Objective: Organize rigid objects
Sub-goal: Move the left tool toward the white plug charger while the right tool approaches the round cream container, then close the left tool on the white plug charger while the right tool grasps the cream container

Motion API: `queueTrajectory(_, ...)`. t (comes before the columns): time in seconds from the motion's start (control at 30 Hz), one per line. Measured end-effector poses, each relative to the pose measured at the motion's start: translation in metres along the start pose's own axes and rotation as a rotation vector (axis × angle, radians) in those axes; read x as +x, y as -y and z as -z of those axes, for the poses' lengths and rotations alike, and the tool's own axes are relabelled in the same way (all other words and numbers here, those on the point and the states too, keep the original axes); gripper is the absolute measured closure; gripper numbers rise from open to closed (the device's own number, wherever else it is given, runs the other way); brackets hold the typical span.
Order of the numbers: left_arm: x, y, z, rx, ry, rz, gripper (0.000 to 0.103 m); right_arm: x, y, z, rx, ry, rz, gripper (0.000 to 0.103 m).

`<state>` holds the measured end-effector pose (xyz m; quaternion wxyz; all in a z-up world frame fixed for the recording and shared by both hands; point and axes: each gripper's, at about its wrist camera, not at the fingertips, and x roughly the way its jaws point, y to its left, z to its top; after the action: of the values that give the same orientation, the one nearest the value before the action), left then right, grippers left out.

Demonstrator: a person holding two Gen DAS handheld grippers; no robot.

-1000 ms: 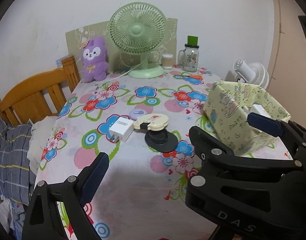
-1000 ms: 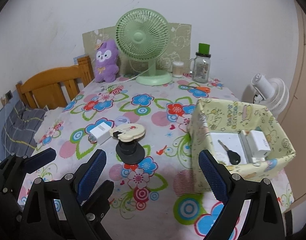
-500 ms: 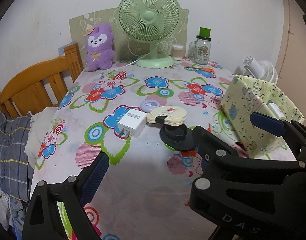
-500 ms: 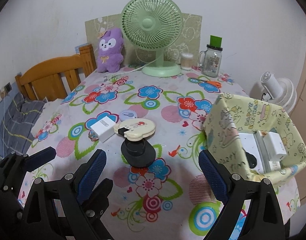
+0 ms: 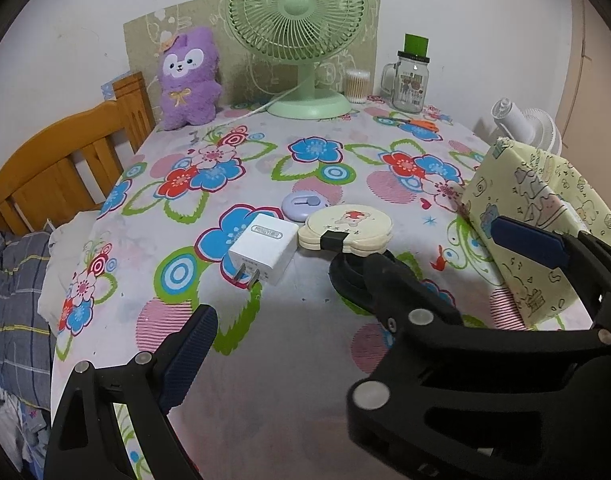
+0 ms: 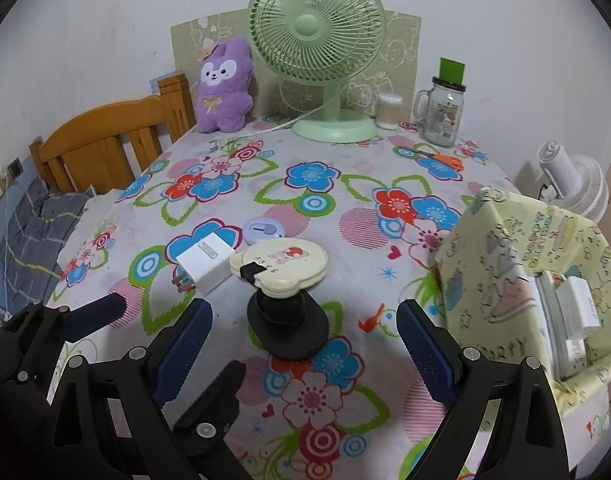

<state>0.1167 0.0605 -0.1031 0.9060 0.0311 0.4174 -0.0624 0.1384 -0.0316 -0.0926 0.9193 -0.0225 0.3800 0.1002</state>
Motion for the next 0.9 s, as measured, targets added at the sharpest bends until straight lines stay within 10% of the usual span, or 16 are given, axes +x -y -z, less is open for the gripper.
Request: queueTrajectory(0.9, 0.056, -0.032, -0.032, 0.029, -0.074, -0.033, 0.008, 0.063, -0.006, -0.034, -0.044, -0.008, -0.019, 0.0)
